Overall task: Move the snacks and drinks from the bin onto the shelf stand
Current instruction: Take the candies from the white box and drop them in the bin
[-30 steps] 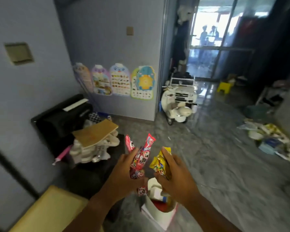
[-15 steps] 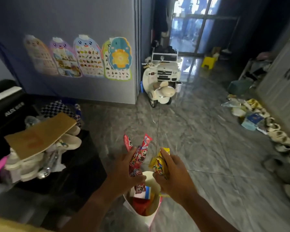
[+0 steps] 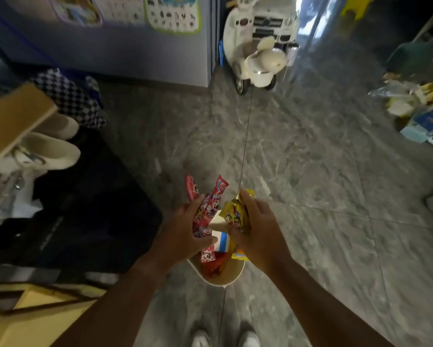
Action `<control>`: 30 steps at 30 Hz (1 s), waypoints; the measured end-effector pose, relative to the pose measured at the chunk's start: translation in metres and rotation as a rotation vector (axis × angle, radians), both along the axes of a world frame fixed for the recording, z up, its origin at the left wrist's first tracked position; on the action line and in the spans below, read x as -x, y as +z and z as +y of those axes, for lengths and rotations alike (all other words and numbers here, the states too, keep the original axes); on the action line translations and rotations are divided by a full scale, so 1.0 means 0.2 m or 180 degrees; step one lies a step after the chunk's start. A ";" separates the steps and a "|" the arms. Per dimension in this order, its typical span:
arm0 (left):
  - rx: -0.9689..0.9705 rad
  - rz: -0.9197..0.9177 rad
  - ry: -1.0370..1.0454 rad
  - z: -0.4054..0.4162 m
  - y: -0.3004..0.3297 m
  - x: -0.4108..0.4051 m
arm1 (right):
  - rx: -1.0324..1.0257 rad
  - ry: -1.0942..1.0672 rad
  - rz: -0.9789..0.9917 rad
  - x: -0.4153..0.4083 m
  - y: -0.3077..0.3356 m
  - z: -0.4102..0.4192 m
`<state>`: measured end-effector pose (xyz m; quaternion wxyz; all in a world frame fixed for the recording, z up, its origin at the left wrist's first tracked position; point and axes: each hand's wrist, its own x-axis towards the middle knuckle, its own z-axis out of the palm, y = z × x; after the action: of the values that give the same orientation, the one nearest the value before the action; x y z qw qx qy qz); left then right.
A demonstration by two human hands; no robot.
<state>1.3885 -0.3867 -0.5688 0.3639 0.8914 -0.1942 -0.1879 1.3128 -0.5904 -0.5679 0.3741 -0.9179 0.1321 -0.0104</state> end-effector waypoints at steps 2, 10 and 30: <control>-0.0097 0.0113 0.0054 0.00 -0.17 -0.01 | -0.0009 -0.0002 0.0058 -0.02 -0.15 0.00; -0.0310 0.0439 0.0140 0.01 -0.75 -0.06 | -0.0153 0.0041 0.0539 -0.08 -0.75 0.01; -0.0471 -0.0765 0.0016 0.04 -0.19 -0.28 | 0.0516 0.0787 0.0305 -0.39 -0.20 0.07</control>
<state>1.4453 -0.3783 -0.6076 0.2718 0.9323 -0.2197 -0.0927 1.3912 -0.5771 -0.6074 0.2904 -0.9538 0.0346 0.0689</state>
